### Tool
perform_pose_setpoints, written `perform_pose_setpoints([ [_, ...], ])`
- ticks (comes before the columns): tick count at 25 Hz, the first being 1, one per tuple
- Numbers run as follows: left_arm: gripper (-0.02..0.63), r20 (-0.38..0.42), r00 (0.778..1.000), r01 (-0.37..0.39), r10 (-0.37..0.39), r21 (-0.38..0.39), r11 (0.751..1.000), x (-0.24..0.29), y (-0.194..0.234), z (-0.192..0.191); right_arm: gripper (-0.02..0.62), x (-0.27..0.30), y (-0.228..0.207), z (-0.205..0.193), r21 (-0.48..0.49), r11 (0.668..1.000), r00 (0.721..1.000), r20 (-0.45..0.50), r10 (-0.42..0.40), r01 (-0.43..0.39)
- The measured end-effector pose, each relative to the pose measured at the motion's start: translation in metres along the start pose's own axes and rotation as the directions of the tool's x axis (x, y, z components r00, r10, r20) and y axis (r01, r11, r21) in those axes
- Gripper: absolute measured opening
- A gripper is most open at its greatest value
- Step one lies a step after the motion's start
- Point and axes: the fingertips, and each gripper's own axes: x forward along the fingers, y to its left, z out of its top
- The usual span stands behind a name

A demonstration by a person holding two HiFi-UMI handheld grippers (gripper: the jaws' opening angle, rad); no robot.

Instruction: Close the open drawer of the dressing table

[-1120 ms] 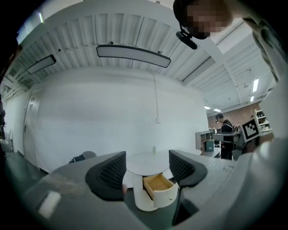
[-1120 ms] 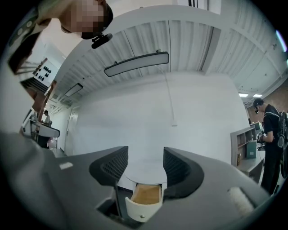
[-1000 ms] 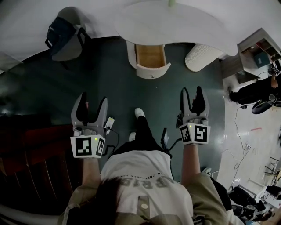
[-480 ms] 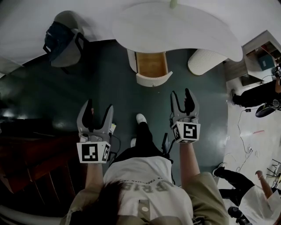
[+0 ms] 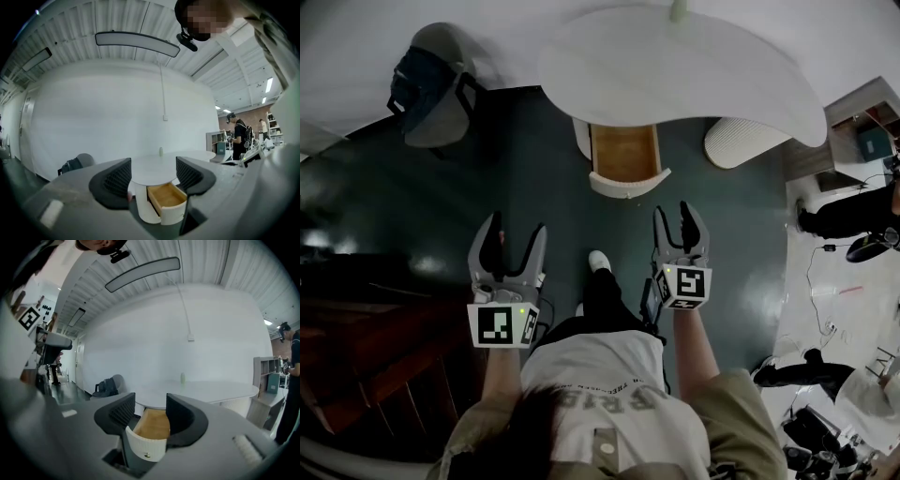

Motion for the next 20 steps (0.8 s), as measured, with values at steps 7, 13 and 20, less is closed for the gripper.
perform_pose_setpoints([
  [7, 0.313, -0.003, 1.000, 0.016, -0.016, -0.008, 1.000, 0.030, -0.001, -0.023, 0.207, 0.028, -0.001, -0.044, 0.003, 1.000, 0.999, -0.049, 0.016, -0.016],
  [13, 0.313, 0.001, 1.000, 0.029, -0.029, -0.015, 0.999, 0.053, -0.003, -0.073, 0.206, 0.048, 0.002, -0.097, 0.010, 0.999, 0.997, -0.064, 0.031, -0.030],
  [20, 0.313, 0.002, 0.998, 0.062, -0.062, -0.035, 0.997, 0.083, -0.020, -0.153, 0.204, 0.072, 0.003, -0.178, 0.004, 1.000, 0.994, -0.111, 0.022, -0.021],
])
